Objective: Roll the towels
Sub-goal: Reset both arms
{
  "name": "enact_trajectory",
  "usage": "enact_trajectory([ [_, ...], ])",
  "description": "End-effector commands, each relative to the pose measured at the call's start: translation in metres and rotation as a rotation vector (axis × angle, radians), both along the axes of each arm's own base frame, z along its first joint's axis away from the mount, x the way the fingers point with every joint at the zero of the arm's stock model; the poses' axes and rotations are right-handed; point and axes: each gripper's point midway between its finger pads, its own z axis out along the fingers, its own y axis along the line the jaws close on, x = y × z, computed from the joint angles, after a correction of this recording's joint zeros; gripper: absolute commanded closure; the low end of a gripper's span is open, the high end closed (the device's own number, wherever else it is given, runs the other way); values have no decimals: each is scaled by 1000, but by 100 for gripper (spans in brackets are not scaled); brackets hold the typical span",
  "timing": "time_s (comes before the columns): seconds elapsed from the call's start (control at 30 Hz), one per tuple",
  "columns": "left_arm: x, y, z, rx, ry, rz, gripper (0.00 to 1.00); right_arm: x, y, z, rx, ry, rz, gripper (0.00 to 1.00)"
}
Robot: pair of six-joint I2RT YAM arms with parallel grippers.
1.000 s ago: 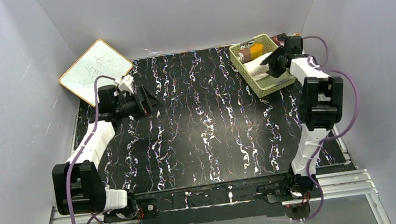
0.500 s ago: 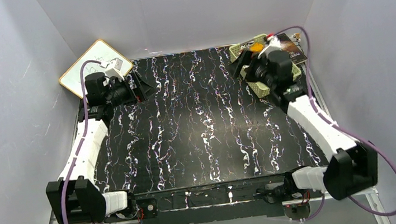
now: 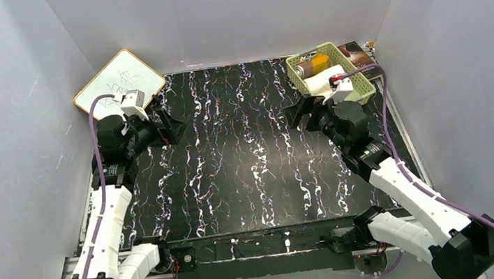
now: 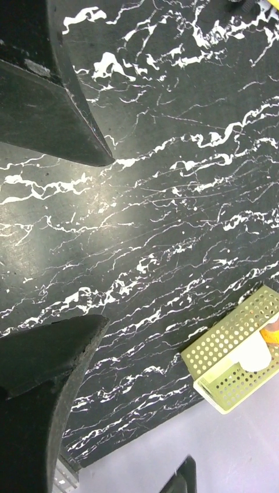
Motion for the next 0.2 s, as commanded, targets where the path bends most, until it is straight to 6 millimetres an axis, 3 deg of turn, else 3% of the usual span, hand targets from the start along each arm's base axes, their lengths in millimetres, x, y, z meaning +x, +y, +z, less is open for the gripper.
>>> enact_trajectory([
  [0.0, -4, 9, 6, 28, -53, 40, 2, -5, -8, 35, 35, -137, -30, 2],
  [0.17, -7, 11, 9, 35, -62, 49, 2, -4, -7, 41, 21, -141, -19, 2],
])
